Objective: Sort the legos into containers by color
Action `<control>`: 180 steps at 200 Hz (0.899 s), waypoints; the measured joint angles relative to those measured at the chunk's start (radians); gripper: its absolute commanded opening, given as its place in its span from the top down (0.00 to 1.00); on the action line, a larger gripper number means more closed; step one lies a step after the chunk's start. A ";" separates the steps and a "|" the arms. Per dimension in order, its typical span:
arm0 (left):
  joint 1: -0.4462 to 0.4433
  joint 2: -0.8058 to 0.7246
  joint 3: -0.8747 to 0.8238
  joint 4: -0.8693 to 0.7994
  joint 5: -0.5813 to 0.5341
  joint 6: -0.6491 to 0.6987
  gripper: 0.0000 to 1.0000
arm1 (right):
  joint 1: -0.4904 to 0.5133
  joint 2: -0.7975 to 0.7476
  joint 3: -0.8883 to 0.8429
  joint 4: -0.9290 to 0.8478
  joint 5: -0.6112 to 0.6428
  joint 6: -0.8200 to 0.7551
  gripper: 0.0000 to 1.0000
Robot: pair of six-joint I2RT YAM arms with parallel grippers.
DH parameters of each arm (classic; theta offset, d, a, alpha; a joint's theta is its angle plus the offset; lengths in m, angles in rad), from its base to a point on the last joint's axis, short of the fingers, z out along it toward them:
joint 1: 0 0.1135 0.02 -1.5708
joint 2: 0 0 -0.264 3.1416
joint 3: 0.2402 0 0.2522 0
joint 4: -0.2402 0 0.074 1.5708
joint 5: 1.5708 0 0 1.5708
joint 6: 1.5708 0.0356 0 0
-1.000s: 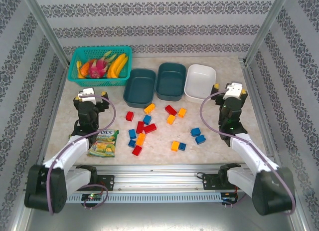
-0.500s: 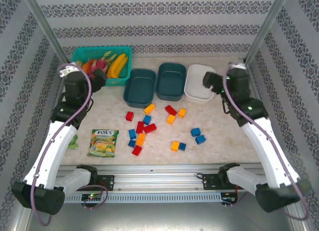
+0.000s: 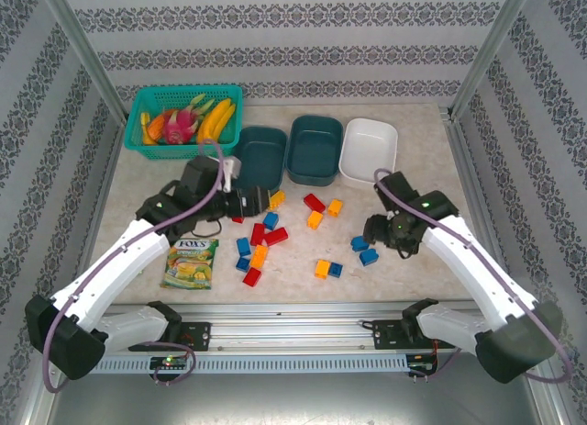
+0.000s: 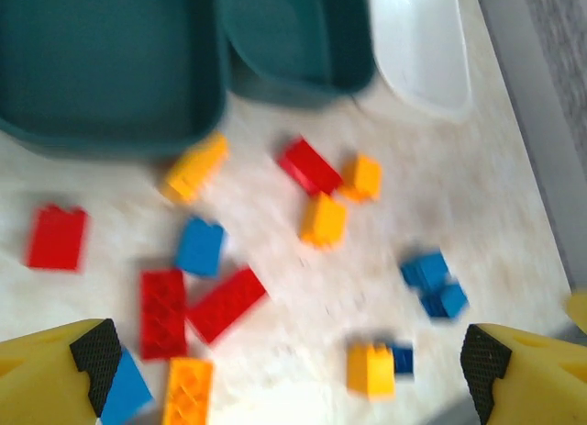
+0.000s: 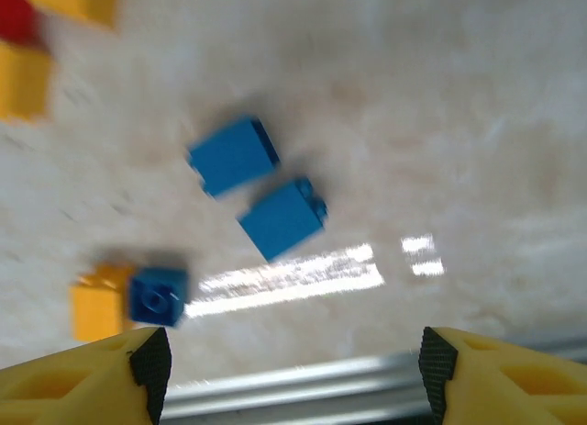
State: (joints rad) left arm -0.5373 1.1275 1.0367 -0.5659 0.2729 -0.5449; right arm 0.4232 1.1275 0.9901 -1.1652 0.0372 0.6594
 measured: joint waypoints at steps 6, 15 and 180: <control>-0.027 -0.005 -0.023 -0.001 0.018 0.003 0.03 | 0.008 0.014 -0.023 -0.002 -0.006 0.000 0.25; -0.062 -0.009 -0.049 -0.003 0.040 0.006 0.03 | 0.016 0.034 -0.053 -0.001 -0.017 -0.003 0.25; -0.170 -0.010 -0.107 0.022 0.066 -0.006 0.03 | -0.014 0.531 0.002 0.134 -0.036 -0.166 0.32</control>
State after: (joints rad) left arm -0.7071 1.1175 0.9295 -0.5438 0.3393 -0.5510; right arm 0.4088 1.6581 0.9924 -1.0313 0.0013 0.4934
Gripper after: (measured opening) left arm 0.967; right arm 0.714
